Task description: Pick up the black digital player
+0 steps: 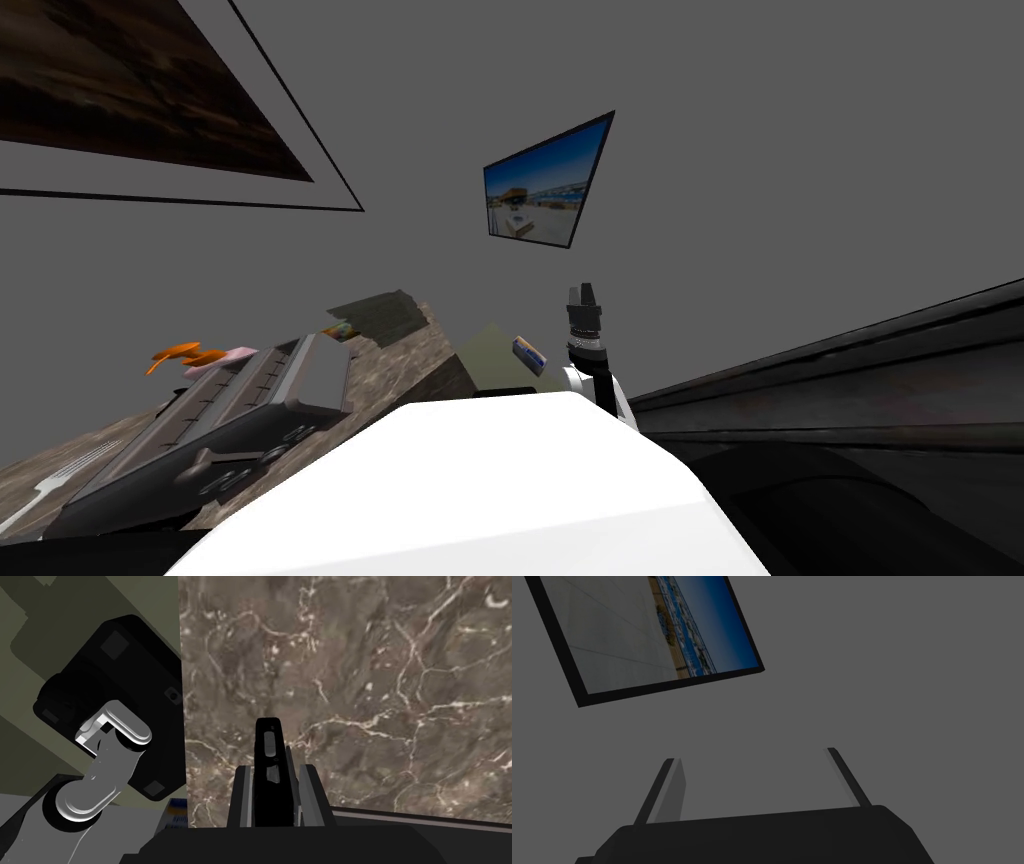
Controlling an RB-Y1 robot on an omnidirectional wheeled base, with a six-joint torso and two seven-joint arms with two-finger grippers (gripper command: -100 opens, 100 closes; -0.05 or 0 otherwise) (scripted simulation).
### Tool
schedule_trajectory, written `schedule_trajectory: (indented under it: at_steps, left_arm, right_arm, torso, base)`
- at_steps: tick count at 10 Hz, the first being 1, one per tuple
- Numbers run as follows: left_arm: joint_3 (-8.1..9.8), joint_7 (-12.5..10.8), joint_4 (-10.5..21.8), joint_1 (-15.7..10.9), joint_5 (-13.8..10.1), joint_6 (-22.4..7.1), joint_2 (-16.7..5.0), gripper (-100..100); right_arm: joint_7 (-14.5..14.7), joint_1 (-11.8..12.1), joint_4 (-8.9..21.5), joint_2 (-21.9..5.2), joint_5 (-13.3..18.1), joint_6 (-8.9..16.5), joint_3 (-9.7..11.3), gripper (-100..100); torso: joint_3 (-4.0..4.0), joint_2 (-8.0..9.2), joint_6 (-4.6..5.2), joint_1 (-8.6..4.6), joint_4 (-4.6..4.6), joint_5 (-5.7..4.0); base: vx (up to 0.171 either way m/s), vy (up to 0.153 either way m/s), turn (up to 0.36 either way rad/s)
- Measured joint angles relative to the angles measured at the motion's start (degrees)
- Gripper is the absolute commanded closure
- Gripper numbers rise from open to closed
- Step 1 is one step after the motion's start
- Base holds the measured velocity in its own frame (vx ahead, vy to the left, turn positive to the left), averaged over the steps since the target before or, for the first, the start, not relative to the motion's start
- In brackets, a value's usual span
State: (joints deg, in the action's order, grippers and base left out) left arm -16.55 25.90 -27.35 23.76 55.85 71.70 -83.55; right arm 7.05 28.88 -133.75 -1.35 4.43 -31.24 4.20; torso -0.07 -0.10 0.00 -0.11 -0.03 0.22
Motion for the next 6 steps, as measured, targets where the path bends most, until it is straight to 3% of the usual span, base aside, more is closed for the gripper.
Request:
schedule_trajectory:
  at_steps: [3,5,6]
  left_arm:
    - [-2.77,2.9,2.0,2.3,-5.7,-0.7,-1.2,100]
    - [-3.18,3.3,2.7,2.0,-6.6,-0.7,-1.2,100]
    - [-3.21,3.4,2.8,1.9,-6.6,-0.7,-1.2,0]
  right_arm:
    - [0.0,0.0,0.0,0.0,0.0,0.0,0.0,0]
    - [0.0,0.0,0.0,0.0,0.0,0.0,0.0,0]
    - [0.0,0.0,0.0,0.0,0.0,0.0,0.0,0]
  torso:
    - [0.01,0.00,0.01,-0.07,0.02,-0.05]
    - [0.04,0.06,-0.01,-0.04,0.03,-0.03]
    - [0.05,0.07,-0.01,-0.03,0.03,-0.02]
  base:
    - [0.017,-0.010,-0.037]
    - [0.000,0.000,0.000]
    - [0.000,0.000,0.000]
